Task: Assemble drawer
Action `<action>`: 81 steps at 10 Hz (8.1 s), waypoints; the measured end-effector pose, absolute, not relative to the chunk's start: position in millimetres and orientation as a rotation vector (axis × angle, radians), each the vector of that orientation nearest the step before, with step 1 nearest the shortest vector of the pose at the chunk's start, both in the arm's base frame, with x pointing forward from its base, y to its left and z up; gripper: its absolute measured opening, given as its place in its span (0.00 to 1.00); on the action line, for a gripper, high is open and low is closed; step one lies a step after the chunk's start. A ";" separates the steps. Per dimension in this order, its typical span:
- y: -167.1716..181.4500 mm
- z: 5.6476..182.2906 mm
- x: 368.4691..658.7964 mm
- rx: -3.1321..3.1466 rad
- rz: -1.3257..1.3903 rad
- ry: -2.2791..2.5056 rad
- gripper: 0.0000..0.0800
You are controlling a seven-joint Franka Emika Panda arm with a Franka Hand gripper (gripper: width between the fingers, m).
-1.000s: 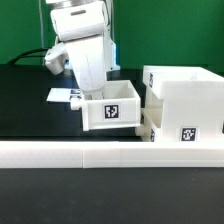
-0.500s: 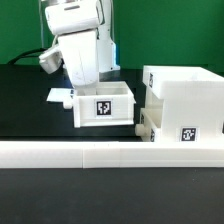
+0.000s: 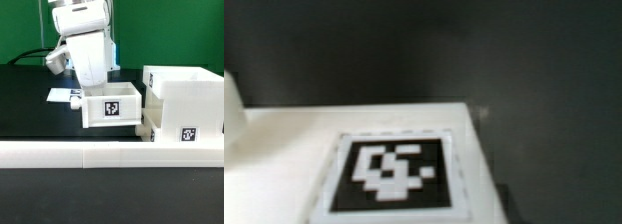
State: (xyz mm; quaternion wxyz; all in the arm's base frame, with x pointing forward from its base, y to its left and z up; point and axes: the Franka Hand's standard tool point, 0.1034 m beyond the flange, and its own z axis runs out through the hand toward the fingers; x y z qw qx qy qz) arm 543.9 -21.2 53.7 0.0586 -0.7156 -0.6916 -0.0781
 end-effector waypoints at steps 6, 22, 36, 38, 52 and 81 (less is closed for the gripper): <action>-9.7 55.2 544.9 -2.174 -0.162 -2.161 0.05; 0.5 52.3 547.9 -2.160 -0.129 -2.143 0.05; 16.7 52.3 545.2 -2.216 -0.125 -2.088 0.05; 16.3 52.3 545.3 -2.215 -0.126 -2.088 0.05; -31.2 122.3 560.9 -2.238 -0.048 -2.142 0.81; -3.0 54.7 585.3 -2.082 -0.362 -2.008 0.81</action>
Offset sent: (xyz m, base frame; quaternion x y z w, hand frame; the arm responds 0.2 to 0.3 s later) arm 0.0003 -0.0060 0.0031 0.0067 -0.0061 -0.0094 0.9999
